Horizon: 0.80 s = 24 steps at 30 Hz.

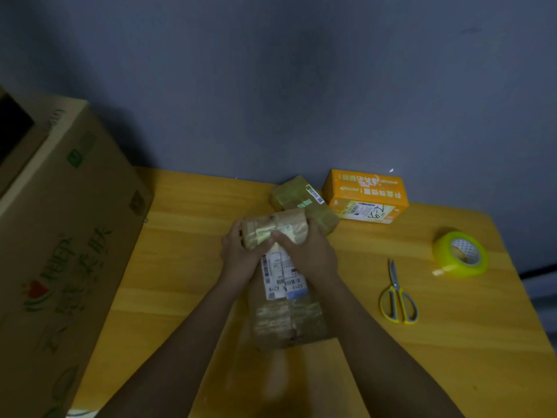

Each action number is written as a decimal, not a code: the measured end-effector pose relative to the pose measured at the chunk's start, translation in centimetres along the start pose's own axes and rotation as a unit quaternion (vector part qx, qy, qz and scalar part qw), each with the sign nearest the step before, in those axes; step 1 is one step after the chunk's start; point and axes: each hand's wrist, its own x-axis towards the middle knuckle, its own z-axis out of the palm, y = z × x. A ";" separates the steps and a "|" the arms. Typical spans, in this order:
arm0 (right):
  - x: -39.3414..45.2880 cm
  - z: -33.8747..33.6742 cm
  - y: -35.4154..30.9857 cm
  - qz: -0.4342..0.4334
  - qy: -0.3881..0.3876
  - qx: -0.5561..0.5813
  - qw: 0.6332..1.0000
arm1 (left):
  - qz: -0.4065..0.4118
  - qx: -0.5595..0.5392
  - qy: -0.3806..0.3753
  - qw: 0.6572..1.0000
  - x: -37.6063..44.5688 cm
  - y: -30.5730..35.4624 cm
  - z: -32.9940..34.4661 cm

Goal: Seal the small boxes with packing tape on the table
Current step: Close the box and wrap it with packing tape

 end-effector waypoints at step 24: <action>1.1 4.4 -1.8 -0.045 -0.189 0.151 0.969 | -0.117 -0.119 0.011 0.986 0.5 -2.9 -5.1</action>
